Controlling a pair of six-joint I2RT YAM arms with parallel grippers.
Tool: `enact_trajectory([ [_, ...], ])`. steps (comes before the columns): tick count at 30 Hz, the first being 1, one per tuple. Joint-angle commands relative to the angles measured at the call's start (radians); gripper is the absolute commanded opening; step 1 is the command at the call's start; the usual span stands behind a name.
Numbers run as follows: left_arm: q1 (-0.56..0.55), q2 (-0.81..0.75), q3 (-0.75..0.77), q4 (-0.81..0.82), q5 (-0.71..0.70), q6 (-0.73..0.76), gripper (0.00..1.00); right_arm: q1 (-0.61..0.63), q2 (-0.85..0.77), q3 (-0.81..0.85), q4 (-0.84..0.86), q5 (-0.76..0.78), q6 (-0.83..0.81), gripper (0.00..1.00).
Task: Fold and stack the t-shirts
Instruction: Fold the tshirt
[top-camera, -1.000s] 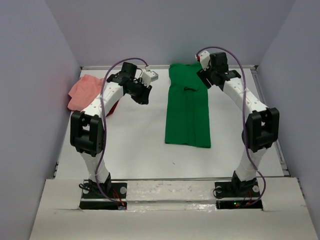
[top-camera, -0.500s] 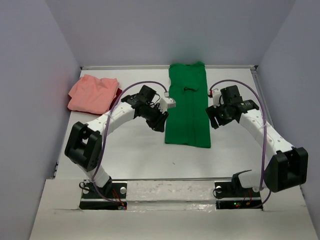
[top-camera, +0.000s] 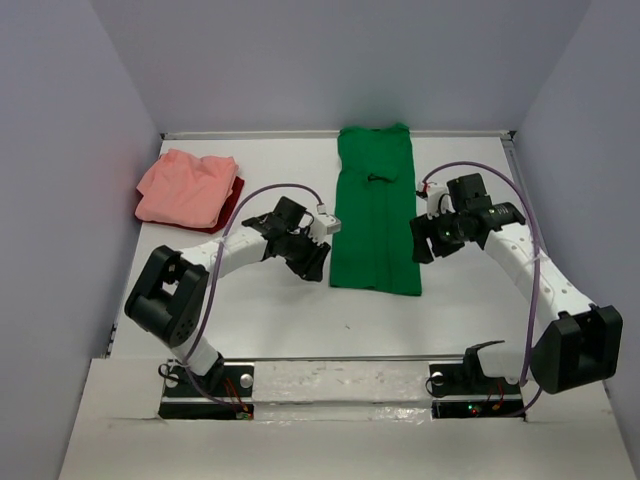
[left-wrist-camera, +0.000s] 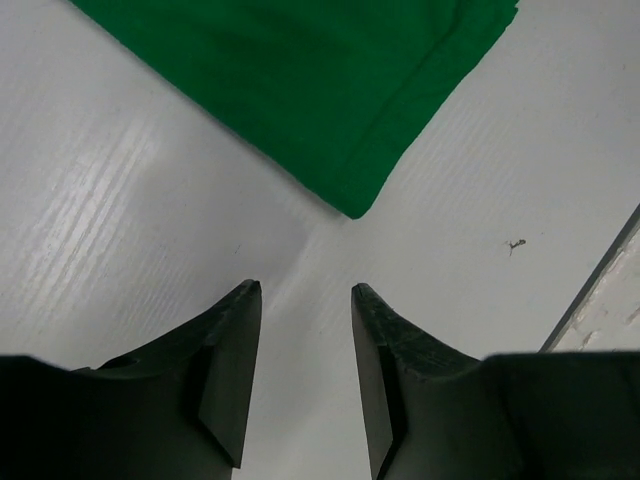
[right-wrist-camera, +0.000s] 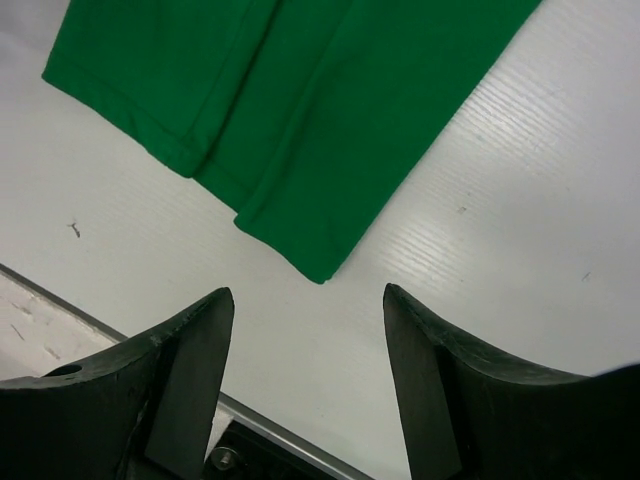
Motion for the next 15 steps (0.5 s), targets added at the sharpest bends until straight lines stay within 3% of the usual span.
enact_trajectory([
  [1, -0.003, -0.01, 0.01, 0.065, 0.037, -0.027, 0.51, -0.008, 0.033, 0.006, -0.006, -0.045, 0.015, 0.67],
  [7, -0.03, 0.088, 0.053, 0.045, 0.072, -0.05, 0.54, -0.008, 0.102, 0.003, 0.0, -0.03, 0.023, 0.67],
  [10, -0.058, 0.145, 0.077, 0.017, 0.092, -0.043, 0.51, -0.008, 0.127, -0.001, 0.006, -0.005, 0.032, 0.67],
  [12, -0.096, 0.165, 0.099, -0.003, 0.074, -0.031, 0.42, -0.008, 0.132, -0.002, 0.011, 0.01, 0.034, 0.67],
  [15, -0.133, 0.184, 0.111, -0.004, 0.052, -0.02, 0.42, -0.008, 0.136, -0.005, 0.014, 0.006, 0.032, 0.67],
])
